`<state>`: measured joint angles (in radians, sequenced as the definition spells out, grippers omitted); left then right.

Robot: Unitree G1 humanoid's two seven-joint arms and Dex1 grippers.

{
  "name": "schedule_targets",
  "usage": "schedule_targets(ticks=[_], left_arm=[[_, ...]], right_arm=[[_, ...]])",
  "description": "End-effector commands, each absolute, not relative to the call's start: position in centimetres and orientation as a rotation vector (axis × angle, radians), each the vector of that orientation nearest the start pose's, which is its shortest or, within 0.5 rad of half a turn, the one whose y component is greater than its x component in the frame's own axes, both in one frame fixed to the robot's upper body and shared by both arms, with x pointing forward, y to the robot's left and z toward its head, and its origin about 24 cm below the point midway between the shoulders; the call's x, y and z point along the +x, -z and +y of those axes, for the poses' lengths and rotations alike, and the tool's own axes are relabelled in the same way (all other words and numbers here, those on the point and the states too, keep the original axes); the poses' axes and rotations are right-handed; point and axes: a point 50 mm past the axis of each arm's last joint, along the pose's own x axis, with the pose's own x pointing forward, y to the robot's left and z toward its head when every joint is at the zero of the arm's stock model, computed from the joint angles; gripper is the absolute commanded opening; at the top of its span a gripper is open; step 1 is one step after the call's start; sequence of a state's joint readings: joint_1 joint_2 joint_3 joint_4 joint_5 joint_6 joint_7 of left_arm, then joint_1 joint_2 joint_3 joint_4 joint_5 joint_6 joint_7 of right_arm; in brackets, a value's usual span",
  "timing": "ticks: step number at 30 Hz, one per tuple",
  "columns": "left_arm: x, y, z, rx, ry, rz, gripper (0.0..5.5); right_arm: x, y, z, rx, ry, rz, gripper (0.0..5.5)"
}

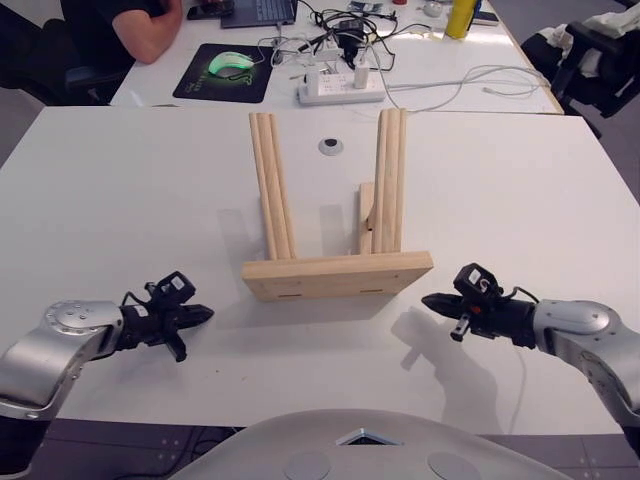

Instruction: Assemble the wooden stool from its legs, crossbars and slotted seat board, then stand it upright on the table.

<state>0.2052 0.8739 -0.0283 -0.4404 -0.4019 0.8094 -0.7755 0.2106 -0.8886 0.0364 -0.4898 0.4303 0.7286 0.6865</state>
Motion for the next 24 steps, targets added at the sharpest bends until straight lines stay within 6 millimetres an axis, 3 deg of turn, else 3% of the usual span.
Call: schedule_targets(ticks=[1, 11, 24], left_arm=[[18.8, -6.4, 21.1, 0.248, 0.823, 0.756, 0.03], [18.3, -6.7, 20.5, 0.267, 0.863, 0.791, 0.03], [19.1, -6.7, 20.1, 0.289, 0.867, 0.774, 0.03]], right_arm=[[18.9, -6.4, -21.5, -0.292, -0.799, 0.688, 0.00], [18.8, -5.8, -20.2, -0.276, -0.845, 0.683, 0.00], [19.6, -5.2, -20.7, -0.347, -0.807, 0.683, 0.00]])
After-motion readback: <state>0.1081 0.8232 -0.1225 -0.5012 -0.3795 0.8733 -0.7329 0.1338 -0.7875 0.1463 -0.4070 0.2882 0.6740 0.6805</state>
